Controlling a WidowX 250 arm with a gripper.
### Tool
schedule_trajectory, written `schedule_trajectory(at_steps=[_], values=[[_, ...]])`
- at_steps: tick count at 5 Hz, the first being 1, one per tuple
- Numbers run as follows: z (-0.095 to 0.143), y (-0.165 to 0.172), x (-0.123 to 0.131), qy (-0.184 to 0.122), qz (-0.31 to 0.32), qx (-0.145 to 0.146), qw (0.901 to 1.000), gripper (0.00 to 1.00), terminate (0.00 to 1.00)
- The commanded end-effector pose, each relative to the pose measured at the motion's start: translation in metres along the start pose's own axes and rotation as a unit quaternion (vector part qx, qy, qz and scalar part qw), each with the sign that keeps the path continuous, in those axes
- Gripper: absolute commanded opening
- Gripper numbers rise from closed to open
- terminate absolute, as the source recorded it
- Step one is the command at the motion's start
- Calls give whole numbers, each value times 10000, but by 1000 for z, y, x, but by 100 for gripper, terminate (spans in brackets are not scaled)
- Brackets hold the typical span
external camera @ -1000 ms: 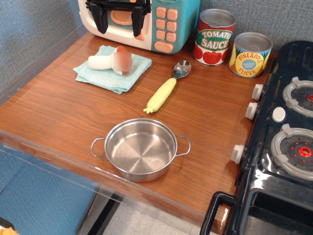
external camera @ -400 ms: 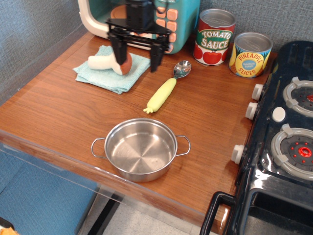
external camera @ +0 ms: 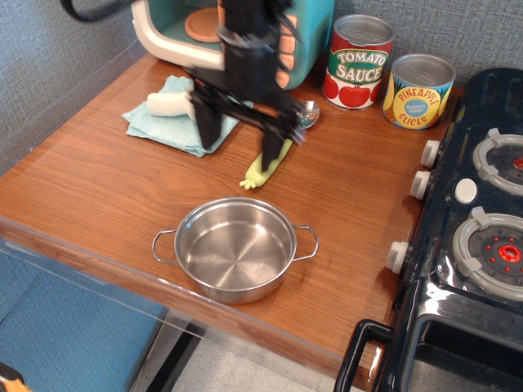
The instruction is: Pick up the bowl and put it on the left bottom corner of the table.
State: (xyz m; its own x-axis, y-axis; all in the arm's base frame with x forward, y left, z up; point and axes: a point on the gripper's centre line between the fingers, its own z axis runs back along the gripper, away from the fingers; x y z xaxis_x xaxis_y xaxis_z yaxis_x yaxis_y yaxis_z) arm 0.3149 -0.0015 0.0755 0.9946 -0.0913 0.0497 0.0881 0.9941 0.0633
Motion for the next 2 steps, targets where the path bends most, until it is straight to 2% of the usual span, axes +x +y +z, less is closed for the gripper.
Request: schedule_trajectory(at_steps=[1, 2], values=[[9, -26, -54, -395, -393, 26, 9984, 100, 0], [0, -29, -64, -371, -480, 65, 9981, 100, 0]])
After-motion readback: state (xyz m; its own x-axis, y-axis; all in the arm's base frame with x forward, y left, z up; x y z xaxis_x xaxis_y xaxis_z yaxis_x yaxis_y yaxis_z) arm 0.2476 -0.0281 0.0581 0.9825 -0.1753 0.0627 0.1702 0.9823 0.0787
